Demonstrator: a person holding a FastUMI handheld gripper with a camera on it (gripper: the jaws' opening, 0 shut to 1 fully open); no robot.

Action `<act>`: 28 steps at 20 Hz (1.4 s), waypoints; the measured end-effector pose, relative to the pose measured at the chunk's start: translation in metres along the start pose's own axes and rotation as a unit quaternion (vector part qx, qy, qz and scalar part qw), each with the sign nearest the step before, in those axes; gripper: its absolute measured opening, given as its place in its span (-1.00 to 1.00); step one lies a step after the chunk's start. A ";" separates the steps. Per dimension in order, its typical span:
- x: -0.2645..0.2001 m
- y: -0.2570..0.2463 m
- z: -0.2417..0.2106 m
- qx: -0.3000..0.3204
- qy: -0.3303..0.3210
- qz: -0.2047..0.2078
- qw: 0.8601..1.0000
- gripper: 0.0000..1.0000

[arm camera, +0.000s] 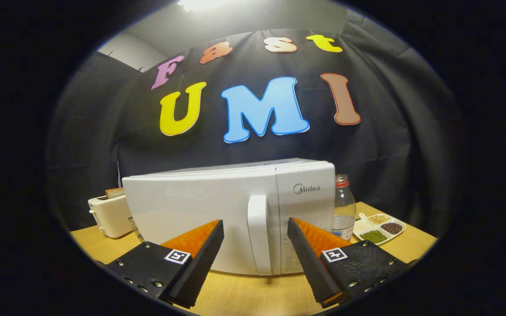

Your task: Open the microwave, put the food inside, and close the microwave door.

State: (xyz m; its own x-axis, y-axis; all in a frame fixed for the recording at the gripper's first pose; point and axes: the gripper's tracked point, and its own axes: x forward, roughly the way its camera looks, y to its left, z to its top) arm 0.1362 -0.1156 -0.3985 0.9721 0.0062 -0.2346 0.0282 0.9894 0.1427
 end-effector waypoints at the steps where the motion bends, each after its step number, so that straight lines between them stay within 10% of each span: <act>1: 0.004 -0.004 -0.004 0.002 0.002 -0.004 1.000 0.87; 9: 0.021 -0.011 -0.023 -0.026 0.007 -0.013 1.000 0.42; 14: 0.024 -0.005 -0.031 -0.062 0.014 -0.024 0.998 -0.38; 18: 0.022 -0.006 -0.034 -0.051 0.017 -0.033 0.998 -0.65; 28: 0.017 -0.004 -0.035 -0.070 0.013 -0.040 0.997 -0.78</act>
State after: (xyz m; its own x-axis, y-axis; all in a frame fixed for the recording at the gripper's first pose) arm 0.1450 -0.1141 -0.4364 0.9616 -0.0724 -0.2648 0.0714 0.9974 -0.0136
